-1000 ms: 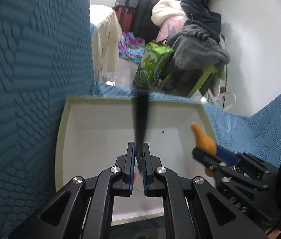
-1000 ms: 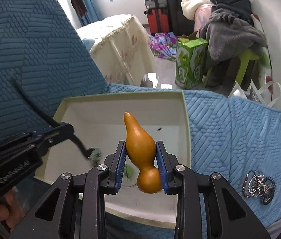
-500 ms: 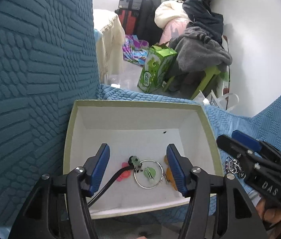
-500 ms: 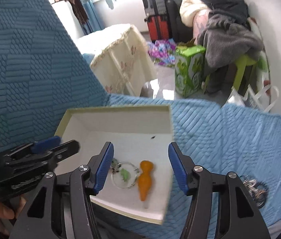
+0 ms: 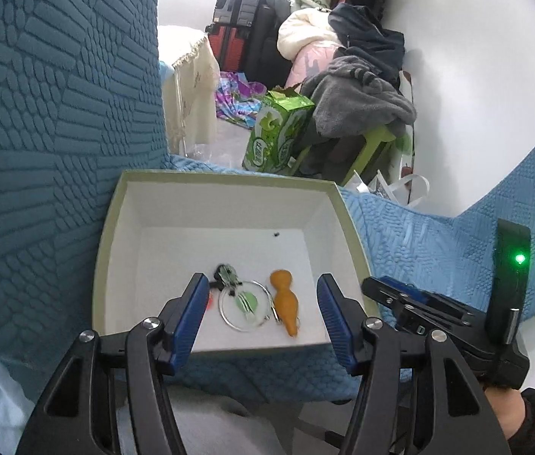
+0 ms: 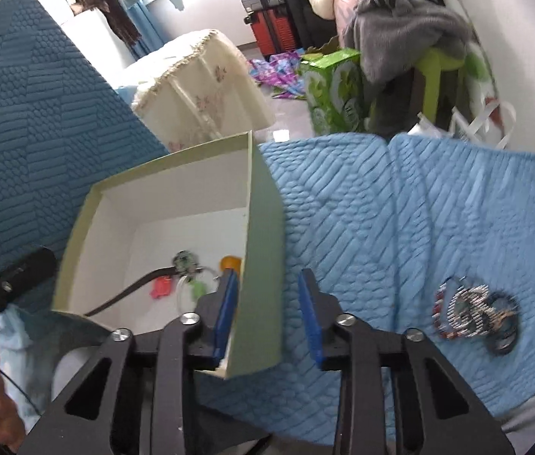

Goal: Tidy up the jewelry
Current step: 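Move both open tools back over the remaining bracelets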

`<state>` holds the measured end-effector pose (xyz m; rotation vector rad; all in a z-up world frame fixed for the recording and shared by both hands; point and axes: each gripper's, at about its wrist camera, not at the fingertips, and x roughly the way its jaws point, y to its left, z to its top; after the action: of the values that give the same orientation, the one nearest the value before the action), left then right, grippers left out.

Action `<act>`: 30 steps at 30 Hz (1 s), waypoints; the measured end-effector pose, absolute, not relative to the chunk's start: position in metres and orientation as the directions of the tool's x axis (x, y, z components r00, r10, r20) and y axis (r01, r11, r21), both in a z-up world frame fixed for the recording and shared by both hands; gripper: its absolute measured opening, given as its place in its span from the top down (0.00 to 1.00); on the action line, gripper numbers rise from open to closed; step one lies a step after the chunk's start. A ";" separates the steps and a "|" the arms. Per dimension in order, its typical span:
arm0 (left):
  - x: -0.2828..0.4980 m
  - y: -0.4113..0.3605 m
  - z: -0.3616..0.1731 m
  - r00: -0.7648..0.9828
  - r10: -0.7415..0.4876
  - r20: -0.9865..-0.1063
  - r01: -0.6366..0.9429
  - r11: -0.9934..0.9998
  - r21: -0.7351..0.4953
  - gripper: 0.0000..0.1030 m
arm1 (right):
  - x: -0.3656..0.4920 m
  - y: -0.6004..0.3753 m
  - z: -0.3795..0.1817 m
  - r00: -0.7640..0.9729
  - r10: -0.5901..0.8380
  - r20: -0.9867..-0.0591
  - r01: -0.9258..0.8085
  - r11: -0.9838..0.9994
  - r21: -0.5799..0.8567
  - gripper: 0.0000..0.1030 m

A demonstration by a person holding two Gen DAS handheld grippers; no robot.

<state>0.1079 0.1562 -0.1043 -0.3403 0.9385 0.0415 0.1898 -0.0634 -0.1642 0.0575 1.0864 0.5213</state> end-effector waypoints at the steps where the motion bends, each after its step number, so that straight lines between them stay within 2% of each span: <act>1: 0.106 0.154 -0.105 0.594 -0.116 -0.796 -0.183 0.944 -0.274 0.42 | 0.188 -0.062 -0.165 0.354 0.438 -0.827 -0.379 0.875 0.301 0.81; 4: 0.104 0.151 -0.107 0.591 -0.123 -0.798 -0.190 0.939 -0.286 0.42 | 0.186 -0.058 -0.167 0.328 0.455 -0.828 -0.397 0.862 0.317 0.92; 5: 0.102 0.150 -0.107 0.592 -0.125 -0.796 -0.191 0.938 -0.289 0.42 | 0.184 -0.055 -0.167 0.321 0.452 -0.832 -0.405 0.860 0.311 0.93; 18: 0.094 0.133 -0.087 0.615 -0.132 -0.777 -0.152 0.948 -0.281 0.42 | 0.168 -0.062 -0.163 0.288 0.466 -0.837 -0.401 0.852 0.337 0.91; 30: 0.104 0.085 -0.067 0.653 -0.195 -0.732 -0.083 0.942 -0.325 0.44 | 0.167 -0.144 -0.075 0.510 0.447 -0.735 -0.413 0.877 0.247 0.91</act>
<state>0.1044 0.0851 -0.0673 -0.3464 0.8617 -0.0651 0.1668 -0.1442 -0.0754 0.0425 0.8971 0.5178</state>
